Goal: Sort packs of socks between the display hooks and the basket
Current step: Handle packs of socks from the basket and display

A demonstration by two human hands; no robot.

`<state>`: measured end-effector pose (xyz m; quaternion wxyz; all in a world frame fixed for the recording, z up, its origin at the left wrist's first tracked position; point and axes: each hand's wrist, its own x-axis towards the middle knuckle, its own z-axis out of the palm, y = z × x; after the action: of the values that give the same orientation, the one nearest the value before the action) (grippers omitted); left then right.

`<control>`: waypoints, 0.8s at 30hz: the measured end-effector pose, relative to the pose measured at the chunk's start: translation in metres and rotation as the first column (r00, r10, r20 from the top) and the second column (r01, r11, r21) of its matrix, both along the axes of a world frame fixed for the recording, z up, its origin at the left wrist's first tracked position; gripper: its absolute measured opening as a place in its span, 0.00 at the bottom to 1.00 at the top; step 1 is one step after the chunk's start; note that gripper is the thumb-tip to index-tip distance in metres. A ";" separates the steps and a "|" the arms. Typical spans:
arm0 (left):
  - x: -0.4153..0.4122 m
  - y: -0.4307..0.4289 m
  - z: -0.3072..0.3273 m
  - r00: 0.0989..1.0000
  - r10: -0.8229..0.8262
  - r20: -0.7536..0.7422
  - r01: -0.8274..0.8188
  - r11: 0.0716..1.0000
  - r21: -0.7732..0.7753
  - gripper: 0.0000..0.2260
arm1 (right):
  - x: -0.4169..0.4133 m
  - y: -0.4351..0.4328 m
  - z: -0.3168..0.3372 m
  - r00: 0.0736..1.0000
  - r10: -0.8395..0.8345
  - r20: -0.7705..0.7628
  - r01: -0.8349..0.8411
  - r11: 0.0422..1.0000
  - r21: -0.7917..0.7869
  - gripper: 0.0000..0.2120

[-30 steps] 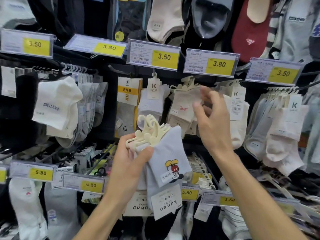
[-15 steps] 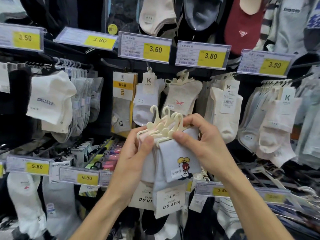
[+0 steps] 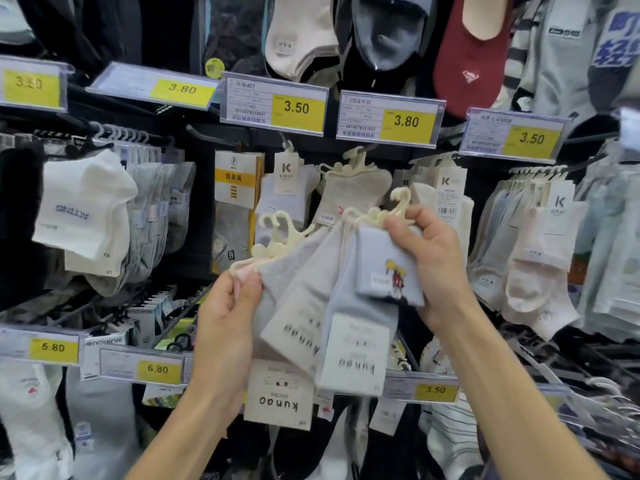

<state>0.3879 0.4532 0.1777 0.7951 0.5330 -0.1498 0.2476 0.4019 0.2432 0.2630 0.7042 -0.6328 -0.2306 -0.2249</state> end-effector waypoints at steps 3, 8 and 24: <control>0.002 0.008 -0.004 1.000 0.013 0.001 -0.013 1.000 -0.024 0.12 | 0.025 -0.002 0.023 0.984 -0.177 0.017 0.176 0.983 0.060 0.05; 0.003 0.012 -0.010 0.999 0.035 0.003 -0.035 0.999 0.005 0.11 | 0.069 0.004 0.054 0.926 -0.356 0.125 0.360 0.933 -0.011 0.09; 0.003 0.003 -0.009 0.987 0.083 0.136 -0.102 0.985 0.138 0.08 | 0.099 0.018 0.042 0.797 -0.467 0.383 0.596 0.712 -0.372 0.30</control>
<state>0.3909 0.4559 0.1691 0.7305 0.5785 -0.1937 0.3068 0.5004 0.2611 0.3047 0.3944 -0.7892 -0.1751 -0.4370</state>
